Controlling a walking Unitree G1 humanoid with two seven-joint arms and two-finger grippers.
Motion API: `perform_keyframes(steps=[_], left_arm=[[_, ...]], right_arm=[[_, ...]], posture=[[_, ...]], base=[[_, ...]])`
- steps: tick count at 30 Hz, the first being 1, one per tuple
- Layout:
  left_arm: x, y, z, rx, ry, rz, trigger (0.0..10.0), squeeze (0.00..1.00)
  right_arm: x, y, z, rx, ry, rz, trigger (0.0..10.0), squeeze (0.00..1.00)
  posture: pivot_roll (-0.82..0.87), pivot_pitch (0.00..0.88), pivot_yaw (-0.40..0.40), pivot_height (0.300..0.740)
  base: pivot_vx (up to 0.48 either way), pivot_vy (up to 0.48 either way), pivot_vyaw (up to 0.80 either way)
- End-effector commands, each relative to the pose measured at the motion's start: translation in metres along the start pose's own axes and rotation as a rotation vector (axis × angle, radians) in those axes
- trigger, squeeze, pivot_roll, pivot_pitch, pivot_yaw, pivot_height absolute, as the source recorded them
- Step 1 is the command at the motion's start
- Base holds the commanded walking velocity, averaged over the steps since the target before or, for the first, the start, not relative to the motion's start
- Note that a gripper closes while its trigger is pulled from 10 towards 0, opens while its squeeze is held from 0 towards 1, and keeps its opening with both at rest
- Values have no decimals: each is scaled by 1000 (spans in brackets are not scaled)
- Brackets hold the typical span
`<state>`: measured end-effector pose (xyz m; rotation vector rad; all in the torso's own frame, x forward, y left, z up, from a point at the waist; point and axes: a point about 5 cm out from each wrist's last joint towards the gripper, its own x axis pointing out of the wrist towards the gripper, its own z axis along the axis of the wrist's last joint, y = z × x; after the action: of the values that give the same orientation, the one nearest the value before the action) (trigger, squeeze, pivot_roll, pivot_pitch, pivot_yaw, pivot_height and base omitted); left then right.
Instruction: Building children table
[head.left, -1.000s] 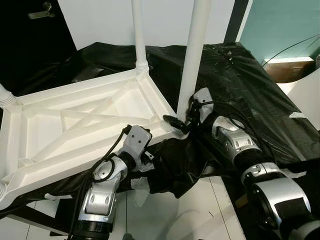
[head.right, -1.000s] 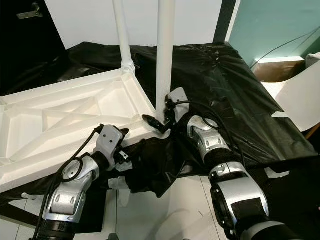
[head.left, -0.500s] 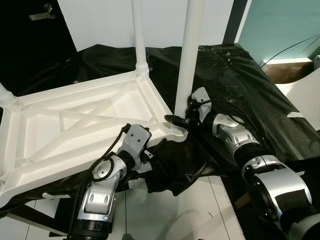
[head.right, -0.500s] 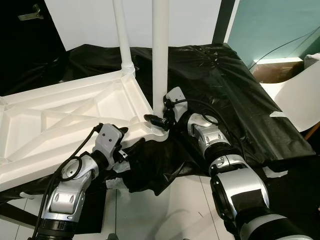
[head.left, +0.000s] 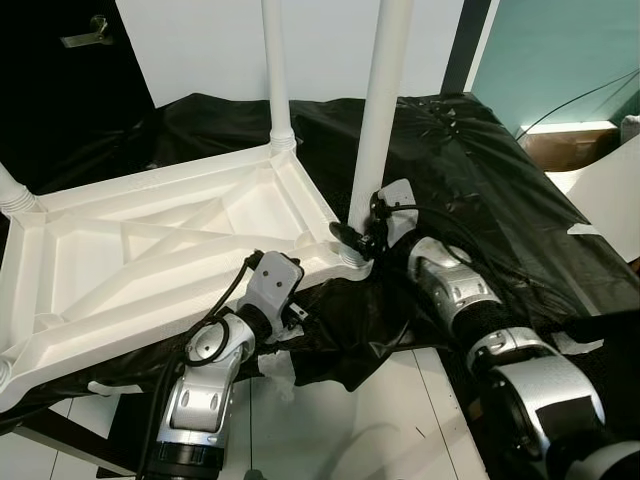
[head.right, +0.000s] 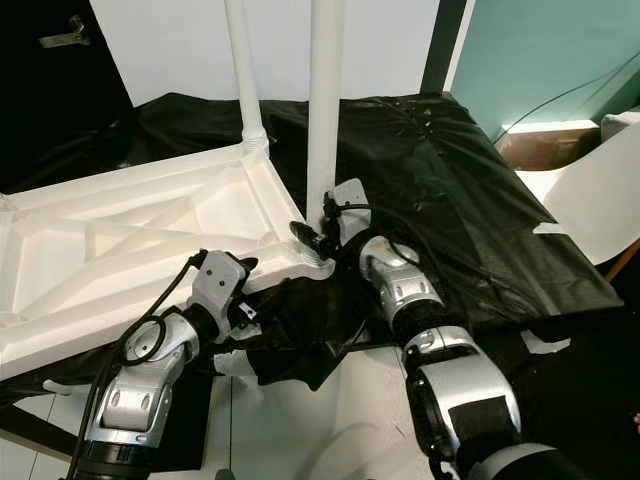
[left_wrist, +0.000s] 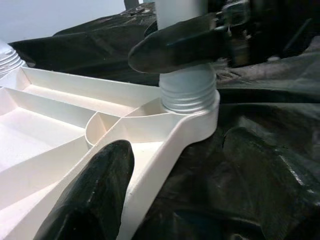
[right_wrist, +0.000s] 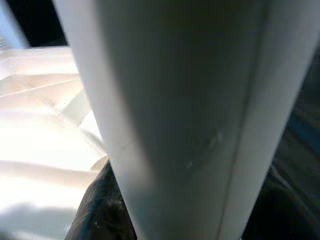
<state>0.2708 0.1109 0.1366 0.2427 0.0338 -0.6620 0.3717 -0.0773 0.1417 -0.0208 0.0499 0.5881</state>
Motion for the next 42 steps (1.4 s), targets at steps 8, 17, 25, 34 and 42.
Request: perform_keyframes(steps=[8, 17, 25, 34, 42], left_arm=[[0, 3, 0, 7, 3, 92, 10000, 0], [0, 2, 0, 6, 1, 86, 10000, 0], [0, 1, 1, -4, 0, 91, 10000, 0], [-1, 4, 2, -5, -1, 98, 10000, 0], [0, 5, 2, -11, -3, 95, 10000, 0]], right_arm=[[-5, 23, -32, 159, 74, -289, 10000, 0], [-4, 36, -32, 199, 66, -256, 10000, 0], [-8, 35, -17, 161, 1, -216, 10000, 1000], [-17, 17, -6, 65, -54, -41, 10000, 569], [-15, -10, 9, -38, -48, 133, 10000, 0]], posture=[[95, 0, -47, 740], [97, 0, -41, 740], [97, 0, -43, 740], [95, 0, -38, 740], [85, 0, -32, 740]], base=[[0, 0, 0], [0, 0, 0], [0, 0, 0], [0, 0, 0], [0, 0, 0]])
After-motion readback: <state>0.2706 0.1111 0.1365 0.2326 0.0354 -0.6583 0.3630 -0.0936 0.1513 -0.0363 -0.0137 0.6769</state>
